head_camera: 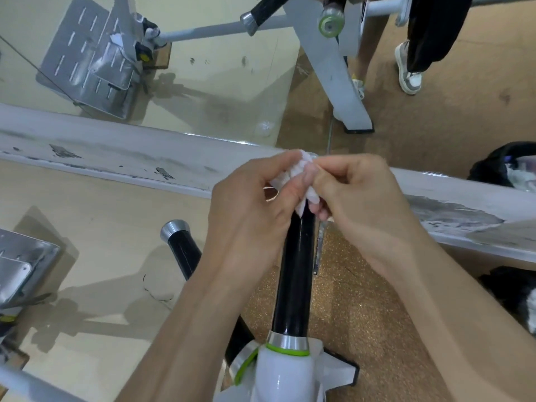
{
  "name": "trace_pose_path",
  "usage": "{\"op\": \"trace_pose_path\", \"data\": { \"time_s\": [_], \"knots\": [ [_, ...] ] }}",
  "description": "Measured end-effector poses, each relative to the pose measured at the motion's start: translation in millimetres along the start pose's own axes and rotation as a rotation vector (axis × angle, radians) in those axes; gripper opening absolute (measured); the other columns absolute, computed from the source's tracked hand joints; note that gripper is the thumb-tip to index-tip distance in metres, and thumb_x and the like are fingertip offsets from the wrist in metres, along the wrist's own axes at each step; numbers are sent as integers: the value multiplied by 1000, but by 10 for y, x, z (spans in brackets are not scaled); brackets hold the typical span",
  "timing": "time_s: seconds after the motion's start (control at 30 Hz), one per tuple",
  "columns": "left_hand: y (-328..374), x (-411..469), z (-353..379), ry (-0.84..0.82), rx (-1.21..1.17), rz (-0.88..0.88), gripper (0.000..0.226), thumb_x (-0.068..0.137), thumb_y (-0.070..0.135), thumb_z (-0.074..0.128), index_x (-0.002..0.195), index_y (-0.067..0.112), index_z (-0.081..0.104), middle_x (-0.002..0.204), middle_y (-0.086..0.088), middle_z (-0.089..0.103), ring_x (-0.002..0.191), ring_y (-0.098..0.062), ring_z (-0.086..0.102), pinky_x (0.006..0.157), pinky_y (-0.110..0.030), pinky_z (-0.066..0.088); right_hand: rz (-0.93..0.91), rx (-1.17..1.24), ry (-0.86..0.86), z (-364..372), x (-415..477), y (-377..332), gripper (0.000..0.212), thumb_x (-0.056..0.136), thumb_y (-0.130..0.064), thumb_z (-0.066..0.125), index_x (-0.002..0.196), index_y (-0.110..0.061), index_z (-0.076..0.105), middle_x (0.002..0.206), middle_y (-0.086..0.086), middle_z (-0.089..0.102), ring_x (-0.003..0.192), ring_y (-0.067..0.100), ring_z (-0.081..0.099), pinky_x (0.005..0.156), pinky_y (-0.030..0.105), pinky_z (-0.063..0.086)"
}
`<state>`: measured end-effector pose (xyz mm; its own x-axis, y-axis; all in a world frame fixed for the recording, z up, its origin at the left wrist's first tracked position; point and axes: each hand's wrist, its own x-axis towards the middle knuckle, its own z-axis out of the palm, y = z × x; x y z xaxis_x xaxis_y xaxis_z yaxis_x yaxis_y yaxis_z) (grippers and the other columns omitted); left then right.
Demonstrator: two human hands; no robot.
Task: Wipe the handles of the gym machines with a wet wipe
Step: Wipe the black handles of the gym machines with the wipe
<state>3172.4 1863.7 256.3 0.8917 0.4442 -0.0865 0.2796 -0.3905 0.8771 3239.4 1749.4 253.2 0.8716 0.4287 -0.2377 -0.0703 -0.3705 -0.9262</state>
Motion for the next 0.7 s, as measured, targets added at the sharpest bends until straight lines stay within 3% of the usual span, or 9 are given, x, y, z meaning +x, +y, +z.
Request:
{"op": "trace_pose_path", "data": {
  "time_s": [0.07, 0.13, 0.23, 0.33, 0.47, 0.53, 0.6, 0.67, 0.7],
  "knots": [
    [-35, -35, -26, 19, -51, -66, 10, 80, 34, 73, 87, 41, 70, 68, 27, 67, 69, 11, 60, 64, -4, 42, 117, 184, -38, -58, -100, 38, 20, 94, -14, 56, 86, -10, 74, 61, 13, 61, 54, 16, 52, 53, 27, 44],
    [-100, -86, -35, 68, -44, -119, 9, 77, 29, 76, 80, 36, 72, 59, 25, 64, 57, 8, 56, 56, -4, 39, 129, 191, 53, -84, -153, 85, 12, 89, -15, 63, 86, -15, 74, 61, 11, 60, 51, 13, 50, 50, 23, 43],
    [-143, -203, 14, 52, -4, -158, 18, 78, 40, 71, 94, 32, 72, 77, 20, 67, 76, 12, 59, 65, -1, 40, 89, 105, 138, -81, -189, 144, 9, 85, -19, 69, 87, -27, 73, 64, 5, 59, 55, 12, 52, 54, 23, 45],
    [-104, -278, 115, 43, 143, -79, 31, 84, 47, 63, 107, 28, 70, 93, 20, 62, 86, 6, 59, 76, -9, 45, 75, 38, 143, -42, -190, 191, 14, 86, -18, 67, 89, -31, 72, 81, -8, 69, 75, 3, 63, 68, 21, 51],
    [-76, 40, 180, 180, 146, -115, 14, 88, 37, 62, 77, 36, 69, 62, 21, 63, 68, 6, 62, 70, -10, 46, 53, -65, 228, -12, -168, 166, 16, 87, -17, 65, 86, -32, 71, 90, -17, 65, 86, -14, 55, 64, -2, 39],
    [-102, 250, 196, 188, 20, -161, 29, 90, 37, 60, 64, 29, 70, 58, 11, 65, 64, -12, 66, 68, -31, 54, 55, -83, 230, 4, -176, 162, 18, 87, -16, 63, 87, -32, 70, 91, -18, 64, 87, -15, 54, 63, -5, 36],
    [-62, 351, 226, 92, 232, -135, 54, 96, 42, 45, 53, 11, 56, 52, -2, 57, 55, -24, 57, 55, -35, 43, 51, -98, 214, 15, -194, 169, 22, 88, -14, 61, 88, -34, 69, 91, -18, 63, 88, -14, 54, 63, -4, 36],
    [-18, 384, 257, 9, 443, -117, 56, 99, 43, 33, 52, 14, 43, 52, -1, 48, 51, -17, 45, 51, -35, 29, 42, -117, 201, 15, -206, 171, 24, 88, -13, 60, 89, -36, 67, 92, -17, 62, 89, -11, 54, 63, -2, 36],
    [-26, 406, 273, -9, 435, -138, 54, 100, 41, 32, 53, 17, 40, 53, 0, 47, 51, -15, 43, 52, -33, 28, 44, -124, 195, 13, -208, 167, 25, 88, -13, 59, 89, -37, 67, 92, -17, 62, 87, -12, 54, 62, -2, 37]
  ]
}}
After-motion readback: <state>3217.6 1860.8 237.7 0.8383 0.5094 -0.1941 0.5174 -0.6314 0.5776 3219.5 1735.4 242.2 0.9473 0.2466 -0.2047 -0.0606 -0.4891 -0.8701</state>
